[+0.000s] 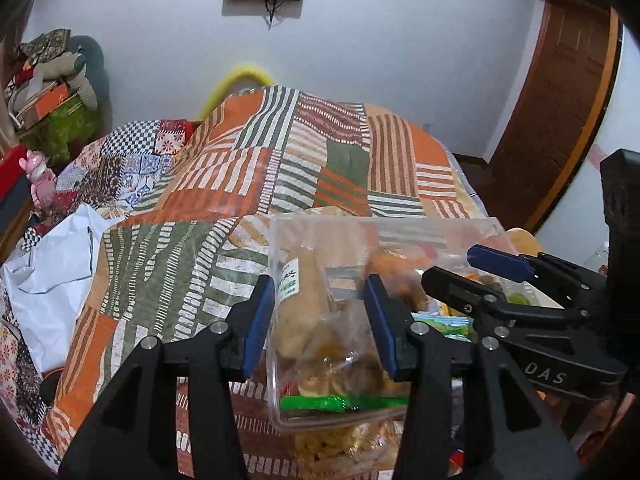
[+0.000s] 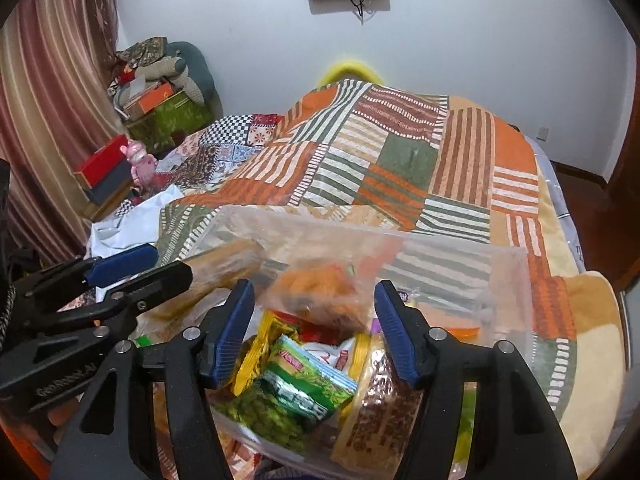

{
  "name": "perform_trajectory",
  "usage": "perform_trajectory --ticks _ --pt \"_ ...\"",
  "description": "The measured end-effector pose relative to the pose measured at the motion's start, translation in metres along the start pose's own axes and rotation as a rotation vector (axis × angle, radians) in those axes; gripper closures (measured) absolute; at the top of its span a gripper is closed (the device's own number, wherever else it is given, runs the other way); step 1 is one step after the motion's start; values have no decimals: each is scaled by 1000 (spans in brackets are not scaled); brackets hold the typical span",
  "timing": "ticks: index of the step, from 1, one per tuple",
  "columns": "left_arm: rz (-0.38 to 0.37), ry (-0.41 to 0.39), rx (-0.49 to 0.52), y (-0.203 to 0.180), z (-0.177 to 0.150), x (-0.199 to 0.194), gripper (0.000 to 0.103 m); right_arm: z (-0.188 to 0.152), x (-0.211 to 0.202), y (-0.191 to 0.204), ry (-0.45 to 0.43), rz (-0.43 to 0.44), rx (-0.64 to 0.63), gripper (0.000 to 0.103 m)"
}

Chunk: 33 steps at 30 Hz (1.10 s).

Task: Organize snacks
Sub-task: 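Carry the cracker roll into the box and release while the right tool drops the puff bag in, then grasp the peanut candy pack with the left tool while the right tool grasps the blue-white chip bag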

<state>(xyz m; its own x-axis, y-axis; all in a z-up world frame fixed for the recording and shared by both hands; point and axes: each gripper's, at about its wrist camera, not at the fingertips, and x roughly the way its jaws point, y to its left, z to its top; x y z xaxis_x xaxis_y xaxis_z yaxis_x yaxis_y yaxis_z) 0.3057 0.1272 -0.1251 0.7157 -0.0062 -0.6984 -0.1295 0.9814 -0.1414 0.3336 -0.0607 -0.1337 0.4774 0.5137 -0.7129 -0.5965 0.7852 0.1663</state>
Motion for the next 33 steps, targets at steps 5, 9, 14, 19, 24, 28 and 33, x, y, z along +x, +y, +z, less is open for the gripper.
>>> perform_trajectory --ticks 5,9,14,19,24,28,33 --pt "10 -36 32 -6 -6 -21 48 -8 -18 -3 -23 11 -1 42" --pt "15 -54 71 -12 -16 -38 39 -18 -33 -2 -37 20 -8 40" --pt "12 -62 110 -19 -35 -56 27 -36 -53 0 -47 24 -26 39" --pt "-1 -36 113 -20 -58 -67 16 -57 -66 -4 -45 55 -3 27" --pt "2 -1 100 -17 -83 -68 15 -74 -67 -3 -25 49 -9 17" --pt "9 39 87 -15 -99 -61 15 -86 -57 -1 0 26 -9 11" --pt "9 87 58 -8 -115 -49 15 -92 -33 -4 61 0 11 4"
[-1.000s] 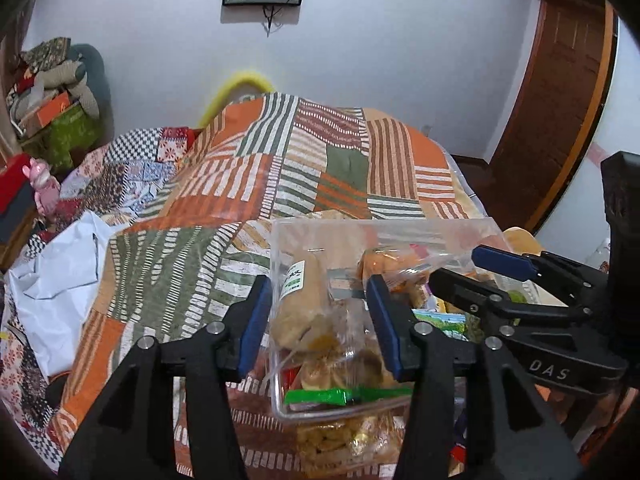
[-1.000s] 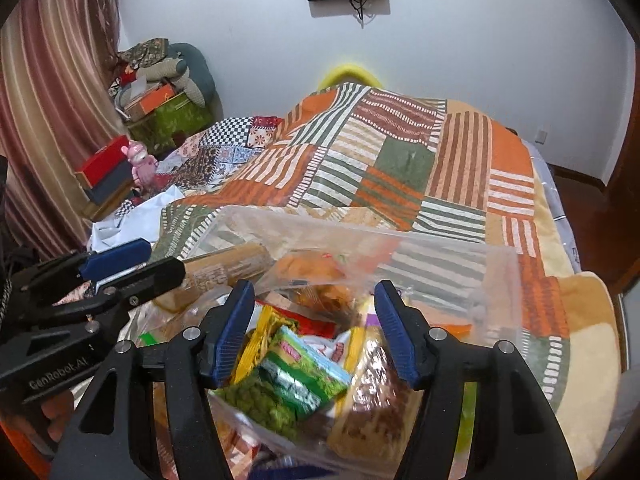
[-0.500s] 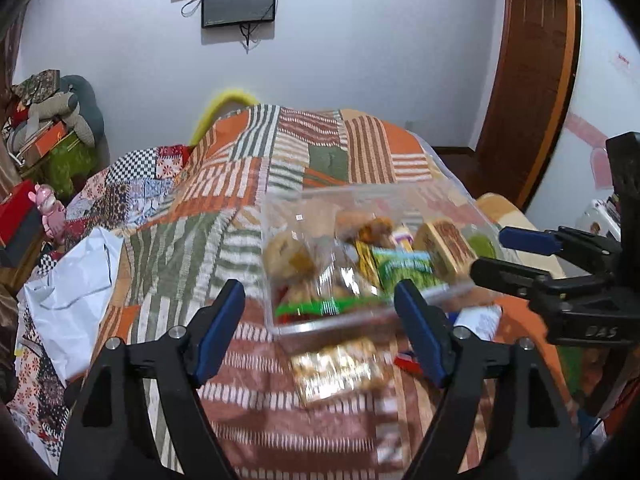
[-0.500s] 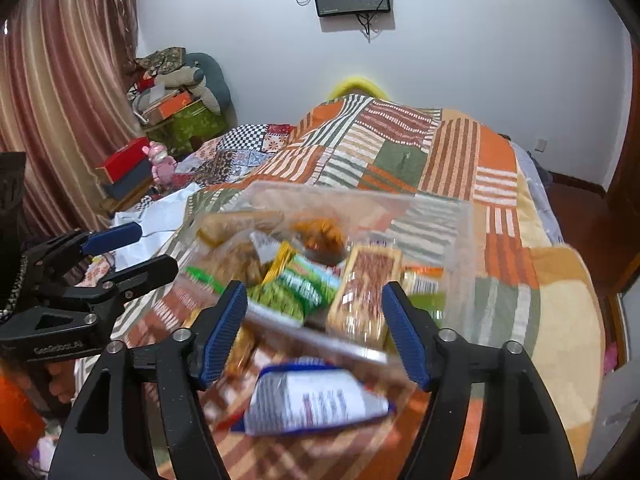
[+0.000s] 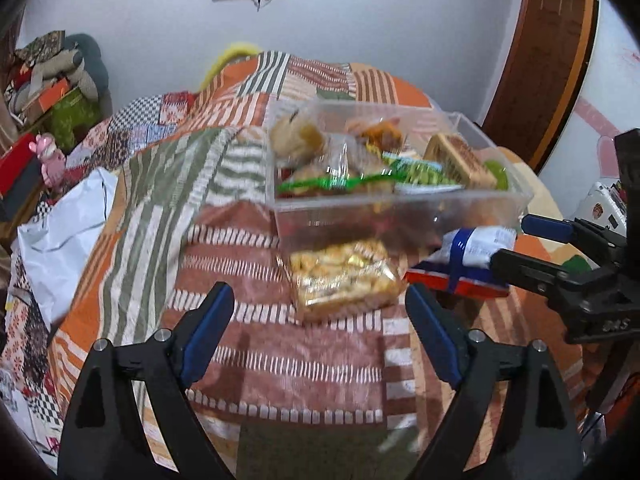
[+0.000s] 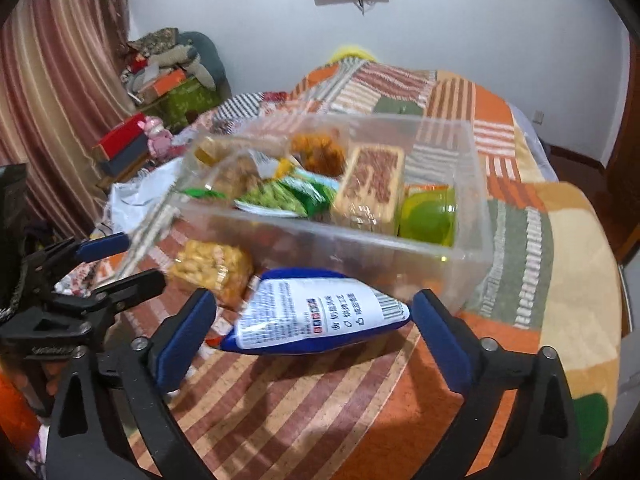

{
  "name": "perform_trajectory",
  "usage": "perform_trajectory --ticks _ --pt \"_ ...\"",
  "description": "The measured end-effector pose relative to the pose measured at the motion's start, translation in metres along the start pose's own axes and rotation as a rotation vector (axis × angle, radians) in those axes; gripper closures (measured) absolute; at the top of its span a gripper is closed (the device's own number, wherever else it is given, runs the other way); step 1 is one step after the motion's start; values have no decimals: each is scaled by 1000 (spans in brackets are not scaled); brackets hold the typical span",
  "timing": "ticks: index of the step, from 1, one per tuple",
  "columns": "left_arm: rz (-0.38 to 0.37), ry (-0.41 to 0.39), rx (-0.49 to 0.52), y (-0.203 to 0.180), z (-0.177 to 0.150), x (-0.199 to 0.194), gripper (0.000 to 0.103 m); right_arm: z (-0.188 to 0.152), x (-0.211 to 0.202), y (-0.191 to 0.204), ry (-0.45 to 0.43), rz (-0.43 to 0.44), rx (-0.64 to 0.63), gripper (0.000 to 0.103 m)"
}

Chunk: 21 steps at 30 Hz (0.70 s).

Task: Organize snacks
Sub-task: 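Grasp the peanut candy pack with the left tool while the right tool grasps the blue-white chip bag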

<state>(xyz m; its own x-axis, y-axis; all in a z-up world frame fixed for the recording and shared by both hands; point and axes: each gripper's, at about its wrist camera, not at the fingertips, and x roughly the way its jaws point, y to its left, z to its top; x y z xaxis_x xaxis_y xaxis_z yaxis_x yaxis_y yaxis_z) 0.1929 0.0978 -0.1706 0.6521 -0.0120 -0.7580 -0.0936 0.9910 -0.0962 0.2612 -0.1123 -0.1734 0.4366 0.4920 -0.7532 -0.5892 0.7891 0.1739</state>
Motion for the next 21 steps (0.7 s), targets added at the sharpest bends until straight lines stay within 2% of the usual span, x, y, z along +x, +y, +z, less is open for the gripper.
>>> perform_trajectory --ticks 2,7,15,17,18,19,21 --pt "-6 19 -2 0 -4 6 15 -1 9 -3 19 -17 8 1" --pt "-18 40 4 -6 -7 18 15 -5 20 -11 46 -31 25 0" --pt "-25 65 6 -16 2 43 15 -10 20 -17 55 21 58 0" --pt "-27 76 -5 -16 5 49 15 -12 17 -17 47 34 61 3" --pt "-32 82 -13 -16 6 53 14 -12 16 -17 46 44 61 9" --pt "-36 87 -22 -16 7 56 13 -12 17 -18 55 80 62 26" --pt "-44 93 -38 -15 9 61 10 -13 18 -19 71 121 80 31"
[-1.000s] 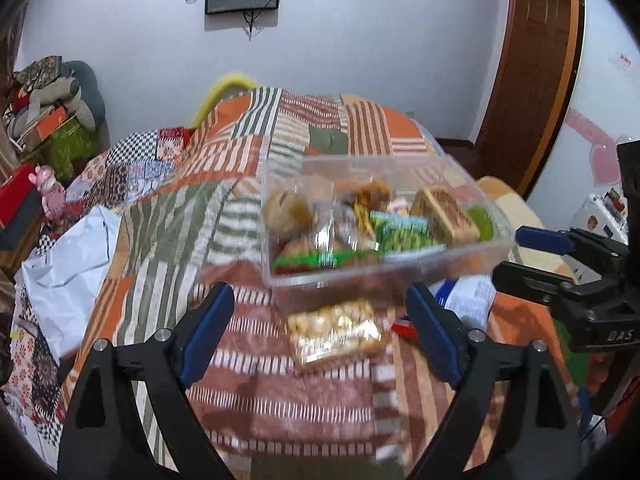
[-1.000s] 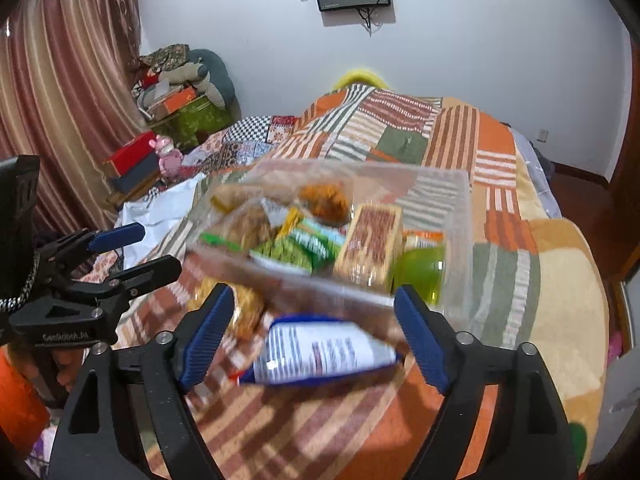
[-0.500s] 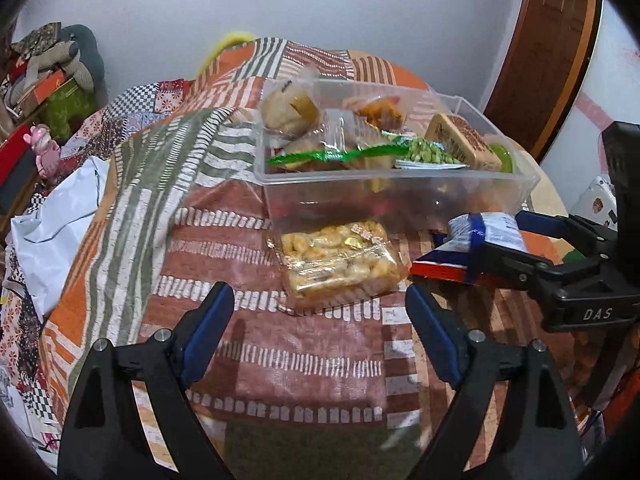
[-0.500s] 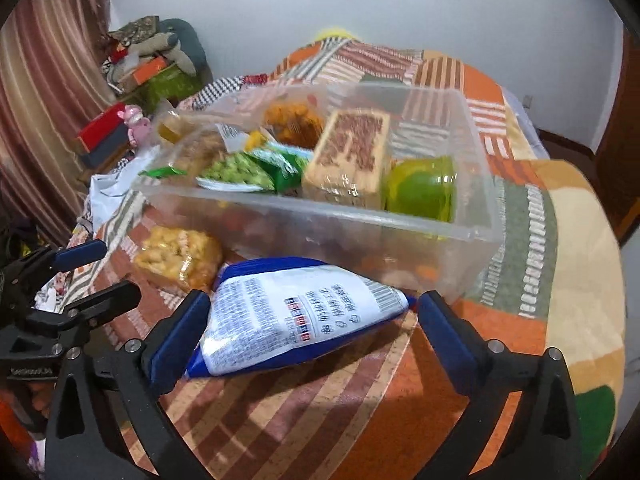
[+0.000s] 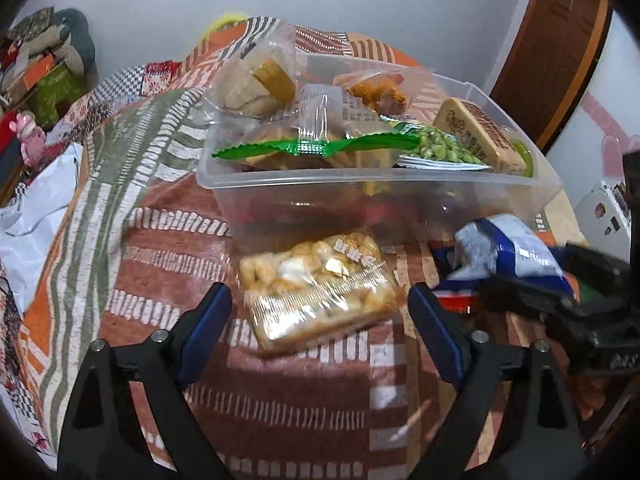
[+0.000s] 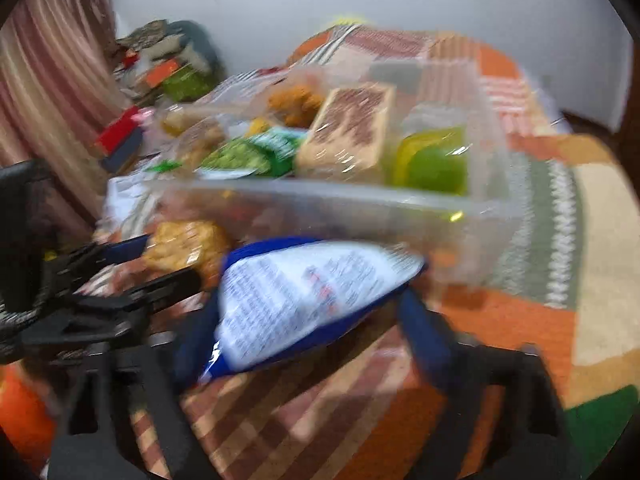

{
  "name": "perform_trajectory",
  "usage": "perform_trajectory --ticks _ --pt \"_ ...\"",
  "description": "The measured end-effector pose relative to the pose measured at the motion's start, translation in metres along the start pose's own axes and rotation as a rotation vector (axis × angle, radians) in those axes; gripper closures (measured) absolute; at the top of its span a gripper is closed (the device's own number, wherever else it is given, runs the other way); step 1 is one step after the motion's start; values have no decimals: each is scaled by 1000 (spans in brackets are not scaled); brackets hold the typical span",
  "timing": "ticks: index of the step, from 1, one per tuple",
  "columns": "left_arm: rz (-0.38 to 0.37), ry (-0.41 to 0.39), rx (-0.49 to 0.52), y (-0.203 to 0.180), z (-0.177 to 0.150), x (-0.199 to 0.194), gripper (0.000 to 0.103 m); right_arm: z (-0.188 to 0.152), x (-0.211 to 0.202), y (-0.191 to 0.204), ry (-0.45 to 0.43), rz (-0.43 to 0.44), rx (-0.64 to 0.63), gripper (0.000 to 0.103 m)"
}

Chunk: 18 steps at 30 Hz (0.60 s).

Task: Organize snacks
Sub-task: 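Grasp the peanut candy pack with the left tool while the right tool grasps the blue-white chip bag, then carry the peanut pack into the box and release while the right tool drops the chip bag in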

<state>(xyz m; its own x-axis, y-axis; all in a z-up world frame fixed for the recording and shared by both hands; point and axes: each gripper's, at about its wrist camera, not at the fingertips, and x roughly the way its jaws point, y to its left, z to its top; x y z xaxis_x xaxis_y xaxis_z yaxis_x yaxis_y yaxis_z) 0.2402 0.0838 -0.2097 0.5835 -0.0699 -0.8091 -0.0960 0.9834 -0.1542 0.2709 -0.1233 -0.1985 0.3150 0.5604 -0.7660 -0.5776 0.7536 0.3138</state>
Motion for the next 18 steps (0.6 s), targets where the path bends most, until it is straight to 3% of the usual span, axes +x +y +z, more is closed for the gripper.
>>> perform_trajectory --ticks 10,14,18 --pt "-23 45 -61 3 8 18 8 -10 -12 7 -36 -6 -27 44" --pt "-27 50 -74 5 8 25 9 -11 -21 10 -53 -3 -29 45" --pt "-31 31 -73 6 3 19 20 -15 -31 13 -72 -10 -41 45"
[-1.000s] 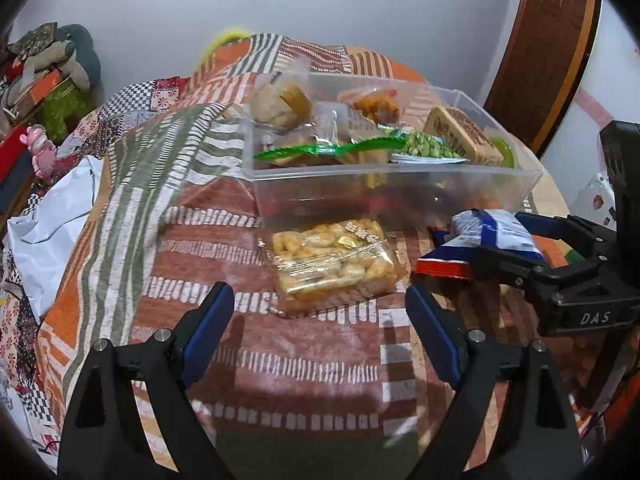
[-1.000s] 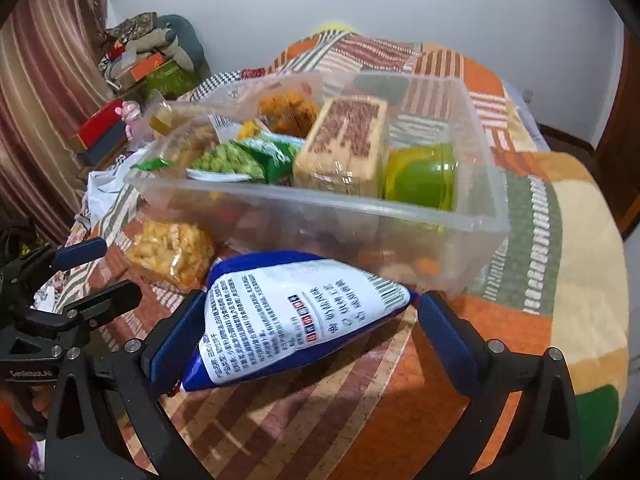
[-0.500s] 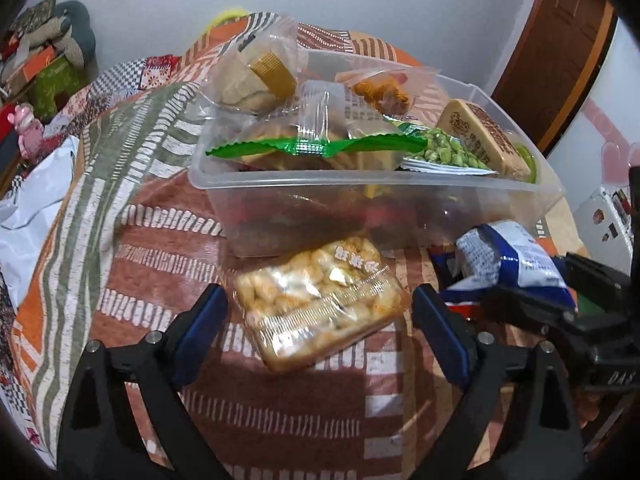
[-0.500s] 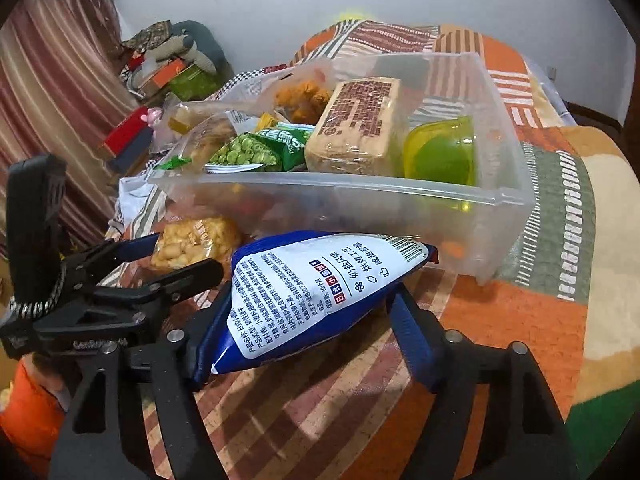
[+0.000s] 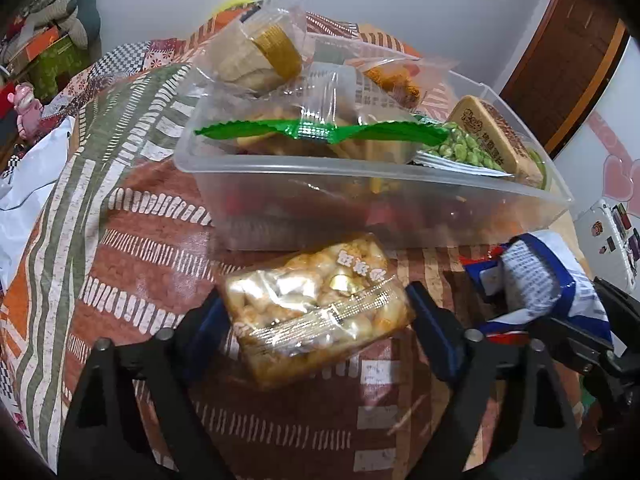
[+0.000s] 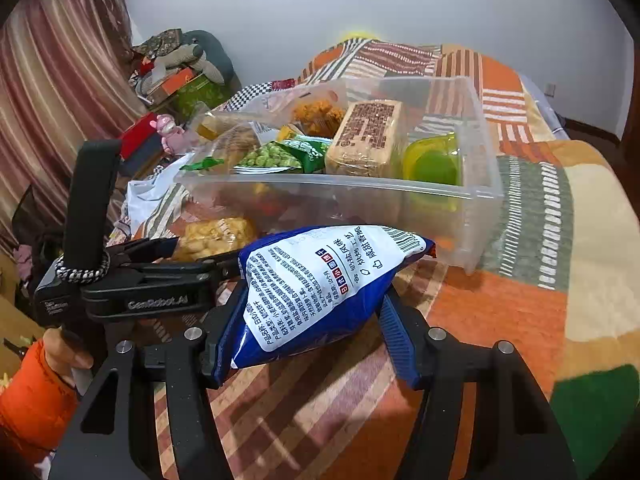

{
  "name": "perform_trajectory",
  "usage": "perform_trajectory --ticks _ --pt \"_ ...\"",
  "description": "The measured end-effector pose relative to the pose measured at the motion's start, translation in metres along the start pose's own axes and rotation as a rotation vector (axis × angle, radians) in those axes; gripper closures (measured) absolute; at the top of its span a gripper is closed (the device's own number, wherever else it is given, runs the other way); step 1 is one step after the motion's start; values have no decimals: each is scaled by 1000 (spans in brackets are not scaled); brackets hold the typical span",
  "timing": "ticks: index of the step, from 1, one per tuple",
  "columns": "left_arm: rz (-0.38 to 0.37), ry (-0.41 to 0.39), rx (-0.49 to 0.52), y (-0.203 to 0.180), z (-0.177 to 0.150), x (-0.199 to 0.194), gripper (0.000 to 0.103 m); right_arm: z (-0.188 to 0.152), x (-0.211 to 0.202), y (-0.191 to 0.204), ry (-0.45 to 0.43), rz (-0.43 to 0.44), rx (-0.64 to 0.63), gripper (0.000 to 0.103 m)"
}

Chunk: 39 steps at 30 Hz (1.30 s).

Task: Organize snacks
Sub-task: 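Carry the peanut pack into the box and release while the right tool drops the chip bag in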

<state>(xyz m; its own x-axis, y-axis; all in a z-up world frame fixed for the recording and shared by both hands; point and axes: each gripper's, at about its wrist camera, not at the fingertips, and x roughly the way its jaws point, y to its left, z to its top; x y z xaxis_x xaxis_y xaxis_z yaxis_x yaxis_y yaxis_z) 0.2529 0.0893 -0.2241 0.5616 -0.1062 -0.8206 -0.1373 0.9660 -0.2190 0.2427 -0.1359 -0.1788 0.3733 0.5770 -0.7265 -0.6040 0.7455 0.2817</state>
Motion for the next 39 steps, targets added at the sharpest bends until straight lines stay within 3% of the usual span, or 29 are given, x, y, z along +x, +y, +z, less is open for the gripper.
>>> perform_trajectory --ticks 7,16,30,39 --pt "12 -16 13 2 -13 -20 22 -3 -15 1 -24 6 0 45" --pt "14 -105 55 -9 -18 -71 22 5 -43 0 -104 -1 -2 45" --pt "-13 -283 108 -42 37 -122 22 51 -59 -12 -240 -45 -19 45" --pt "16 -308 140 -46 69 -106 22 75 -43 -14 -266 -58 -19 45"
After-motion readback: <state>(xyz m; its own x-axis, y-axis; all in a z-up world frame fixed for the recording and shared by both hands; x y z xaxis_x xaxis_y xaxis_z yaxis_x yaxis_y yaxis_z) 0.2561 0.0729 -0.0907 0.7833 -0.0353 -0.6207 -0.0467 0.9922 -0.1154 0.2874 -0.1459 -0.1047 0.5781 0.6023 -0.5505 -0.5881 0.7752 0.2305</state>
